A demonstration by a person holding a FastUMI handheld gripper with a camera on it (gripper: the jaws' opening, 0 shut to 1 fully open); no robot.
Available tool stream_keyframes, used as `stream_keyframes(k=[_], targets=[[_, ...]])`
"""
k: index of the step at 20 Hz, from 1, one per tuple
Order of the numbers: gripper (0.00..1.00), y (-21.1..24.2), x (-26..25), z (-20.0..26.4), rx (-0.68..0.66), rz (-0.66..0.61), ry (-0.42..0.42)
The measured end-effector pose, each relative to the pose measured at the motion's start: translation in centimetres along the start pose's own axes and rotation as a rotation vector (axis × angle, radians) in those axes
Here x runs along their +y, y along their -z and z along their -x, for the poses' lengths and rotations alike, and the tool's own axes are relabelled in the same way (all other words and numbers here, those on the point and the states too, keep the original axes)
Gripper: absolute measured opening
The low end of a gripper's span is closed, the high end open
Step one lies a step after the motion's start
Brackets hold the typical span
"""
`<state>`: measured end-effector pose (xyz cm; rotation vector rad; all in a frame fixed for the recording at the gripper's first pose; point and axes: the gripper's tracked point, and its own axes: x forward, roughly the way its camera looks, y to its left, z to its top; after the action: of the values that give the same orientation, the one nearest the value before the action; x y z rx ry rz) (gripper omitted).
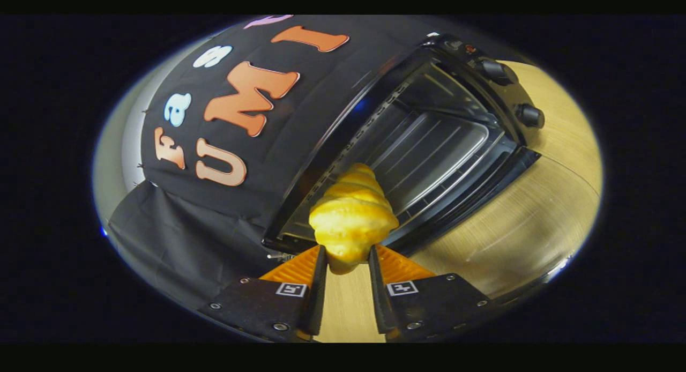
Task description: Open the toaster oven, put the food inside, and close the toaster oven door.
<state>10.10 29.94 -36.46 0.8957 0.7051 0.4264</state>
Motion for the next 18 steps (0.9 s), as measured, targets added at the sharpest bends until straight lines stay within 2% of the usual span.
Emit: stream_keyframes(k=[5, 10, 13, 15, 17, 18], targets=[[0.40, -1.4, -0.6, -2.2, -0.060, -0.028, 0.009], [0.46, -2.0, -1.0, -3.8, -0.092, -0.017, 0.015], [0.65, -1.8, 0.2, -3.2, -0.101, 0.003, -0.015], [0.87, -1.5, 0.0, -2.2, -0.106, 0.036, 0.002], [0.96, -1.3, -0.3, -0.6, -0.113, 0.072, 0.029], [0.97, -1.2, -0.5, 0.2, -0.112, 0.093, 0.042]])
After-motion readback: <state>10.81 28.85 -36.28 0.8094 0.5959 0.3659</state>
